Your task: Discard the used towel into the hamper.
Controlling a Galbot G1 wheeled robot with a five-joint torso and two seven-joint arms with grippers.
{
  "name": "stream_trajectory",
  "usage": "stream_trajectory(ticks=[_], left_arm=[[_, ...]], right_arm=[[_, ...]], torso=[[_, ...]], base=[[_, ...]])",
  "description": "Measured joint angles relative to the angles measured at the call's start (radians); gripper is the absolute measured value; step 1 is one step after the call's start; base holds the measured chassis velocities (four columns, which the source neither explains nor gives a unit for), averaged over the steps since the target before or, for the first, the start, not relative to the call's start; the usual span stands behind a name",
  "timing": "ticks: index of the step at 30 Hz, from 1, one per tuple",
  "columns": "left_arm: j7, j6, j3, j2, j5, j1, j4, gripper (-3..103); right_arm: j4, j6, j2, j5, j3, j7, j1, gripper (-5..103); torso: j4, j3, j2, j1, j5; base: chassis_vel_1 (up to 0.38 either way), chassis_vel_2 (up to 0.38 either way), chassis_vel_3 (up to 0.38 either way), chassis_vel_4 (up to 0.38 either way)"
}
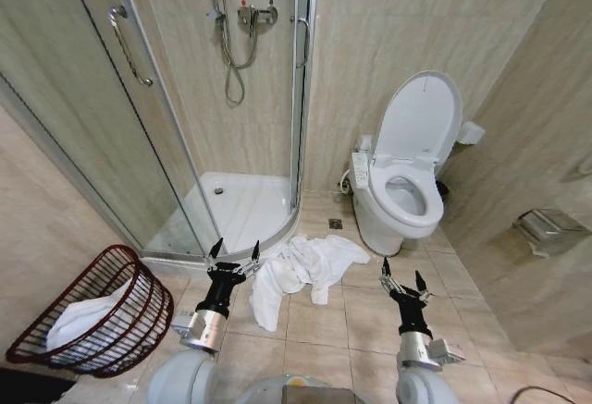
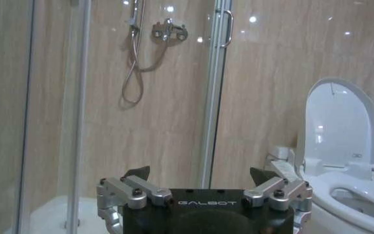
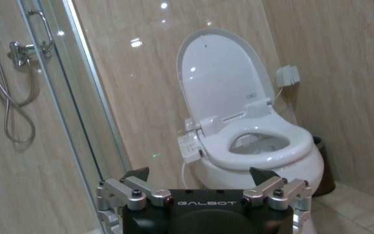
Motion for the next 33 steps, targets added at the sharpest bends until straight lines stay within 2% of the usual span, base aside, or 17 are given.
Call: stream_trajectory(ticks=[9, 22, 33], left_arm=[[0.0, 0.0, 0.0, 0.0, 0.0, 0.0, 0.0, 100], [0.0, 0.0, 0.0, 0.0, 0.0, 0.0, 0.0, 100], [0.0, 0.0, 0.0, 0.0, 0.0, 0.0, 0.0, 100]], right_arm=[[-0.009, 0.012, 0.0, -0.006, -0.005, -0.022, -0.01, 100], [-0.003, 0.014, 0.0, 0.003, 0.001, -0.015, -0.021, 100], [-0.033, 0.051, 0.0, 0.006, -0.003, -0.017, -0.035, 100]], torso=[[0.0, -0.022, -0.039, -0.016, 0.0], [0.0, -0.056, -0.093, -0.037, 0.0001], [0.0, -0.065, -0.106, -0.041, 0.0]], base=[[0.0, 0.0, 0.0, 0.0], [0.0, 0.0, 0.0, 0.0], [0.0, 0.0, 0.0, 0.0]])
